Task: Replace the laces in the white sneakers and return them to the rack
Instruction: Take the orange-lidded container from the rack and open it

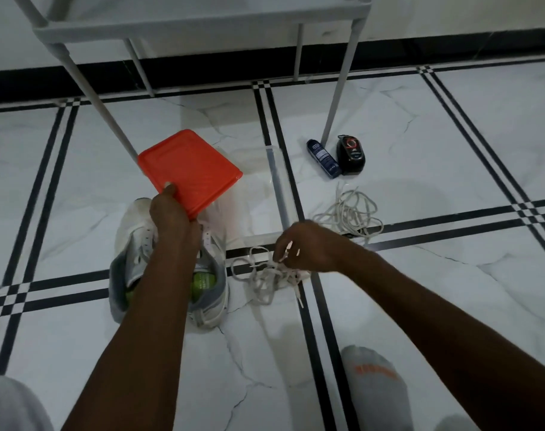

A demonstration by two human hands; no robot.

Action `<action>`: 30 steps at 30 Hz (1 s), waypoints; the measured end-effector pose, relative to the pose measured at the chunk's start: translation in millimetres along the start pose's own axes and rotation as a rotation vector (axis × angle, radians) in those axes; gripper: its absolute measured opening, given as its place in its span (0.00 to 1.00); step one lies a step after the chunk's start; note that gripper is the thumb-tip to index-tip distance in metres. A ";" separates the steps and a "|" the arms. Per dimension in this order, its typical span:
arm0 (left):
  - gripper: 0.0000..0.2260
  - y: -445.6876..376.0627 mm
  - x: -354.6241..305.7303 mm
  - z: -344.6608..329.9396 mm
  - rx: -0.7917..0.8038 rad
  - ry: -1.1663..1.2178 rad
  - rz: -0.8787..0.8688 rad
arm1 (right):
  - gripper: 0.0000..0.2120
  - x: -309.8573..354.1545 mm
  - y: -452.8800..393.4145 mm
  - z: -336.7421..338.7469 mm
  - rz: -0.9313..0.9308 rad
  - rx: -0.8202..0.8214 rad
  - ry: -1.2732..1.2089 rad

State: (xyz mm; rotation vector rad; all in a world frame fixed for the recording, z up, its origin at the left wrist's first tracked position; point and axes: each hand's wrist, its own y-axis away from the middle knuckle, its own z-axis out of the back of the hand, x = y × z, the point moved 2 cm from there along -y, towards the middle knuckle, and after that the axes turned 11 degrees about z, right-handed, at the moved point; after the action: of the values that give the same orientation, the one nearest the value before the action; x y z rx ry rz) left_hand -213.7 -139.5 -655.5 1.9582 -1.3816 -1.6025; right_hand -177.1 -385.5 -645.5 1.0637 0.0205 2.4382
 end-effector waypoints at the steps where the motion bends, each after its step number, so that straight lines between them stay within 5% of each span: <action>1: 0.13 -0.1 1.1 -2.1 0.008 0.005 0.004 | 0.06 -6.3 3.4 18.5 -0.020 -0.057 -0.057; 3: 0.10 -1.1 3.8 -4.1 0.018 0.004 -0.001 | 0.04 -26.6 13.0 51.5 -0.089 -0.203 -0.087; 5: 0.06 -1.2 6.1 -5.1 0.028 -0.010 -0.007 | 0.13 -66.5 20.3 66.7 -0.250 -0.290 0.020; 9: 0.08 -1.7 7.8 -2.7 0.041 -0.047 0.007 | 0.60 -130.4 28.0 49.7 -0.691 -0.163 0.226; 12: 0.14 -7.0 10.1 3.4 0.027 -0.081 0.017 | 0.72 -146.5 25.4 36.3 -0.800 -0.095 0.137; 16: 0.16 -7.2 11.4 6.4 -0.003 -0.095 0.018 | 0.59 -137.5 12.9 24.8 -0.708 -0.063 0.220; 21: 0.12 -1.6 14.5 3.2 0.000 -0.083 0.024 | 0.11 -119.8 16.9 4.7 -0.454 -0.358 0.410; 25: 0.08 4.0 14.8 -3.2 -0.010 -0.074 0.006 | 0.08 -120.5 29.1 4.8 -0.497 -0.476 0.275; 30: 0.09 11.4 14.2 -7.4 0.004 -0.063 -0.013 | 0.09 -90.1 22.4 66.5 -0.457 -0.717 -0.450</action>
State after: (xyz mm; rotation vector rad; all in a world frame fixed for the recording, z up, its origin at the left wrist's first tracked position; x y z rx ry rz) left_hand -213.8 -159.0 -653.8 1.9389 -1.3991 -1.6823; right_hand -87.6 -455.5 -656.6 1.0759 -0.6326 1.5563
